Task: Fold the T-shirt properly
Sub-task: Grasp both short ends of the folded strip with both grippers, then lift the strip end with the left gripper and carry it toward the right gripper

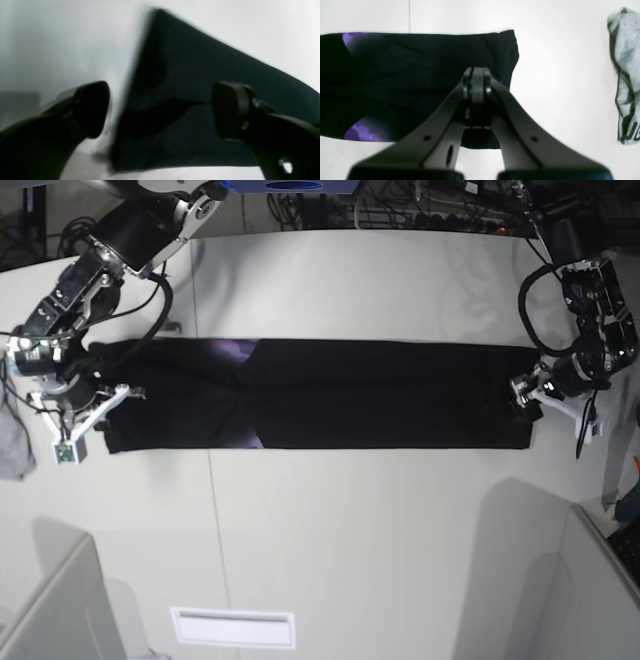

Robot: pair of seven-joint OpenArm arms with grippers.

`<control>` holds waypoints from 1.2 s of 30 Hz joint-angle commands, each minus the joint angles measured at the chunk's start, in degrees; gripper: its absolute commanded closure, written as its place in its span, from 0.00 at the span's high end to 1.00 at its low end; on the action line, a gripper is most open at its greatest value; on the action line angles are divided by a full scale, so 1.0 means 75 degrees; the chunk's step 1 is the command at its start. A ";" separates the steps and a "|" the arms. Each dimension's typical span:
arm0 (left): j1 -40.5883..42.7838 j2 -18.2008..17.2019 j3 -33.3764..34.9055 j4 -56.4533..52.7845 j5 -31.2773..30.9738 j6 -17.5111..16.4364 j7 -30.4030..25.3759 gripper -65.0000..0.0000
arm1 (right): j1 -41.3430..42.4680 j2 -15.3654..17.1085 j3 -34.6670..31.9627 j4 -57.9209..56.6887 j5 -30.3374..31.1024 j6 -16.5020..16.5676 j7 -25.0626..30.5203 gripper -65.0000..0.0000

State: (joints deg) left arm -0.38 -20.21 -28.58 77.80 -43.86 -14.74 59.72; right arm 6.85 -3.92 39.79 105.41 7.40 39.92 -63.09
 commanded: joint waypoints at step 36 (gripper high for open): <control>0.1346 -0.0066 0.0534 0.3640 0.0004 0.0975 -0.0327 0.00 | -0.0122 0.0048 0.0010 0.0264 0.0121 0.0010 0.0178 0.00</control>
State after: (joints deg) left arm 10.15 -19.99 -24.49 104.05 -43.00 -7.29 57.91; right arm 4.89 -3.99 40.01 106.39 7.49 39.92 -63.02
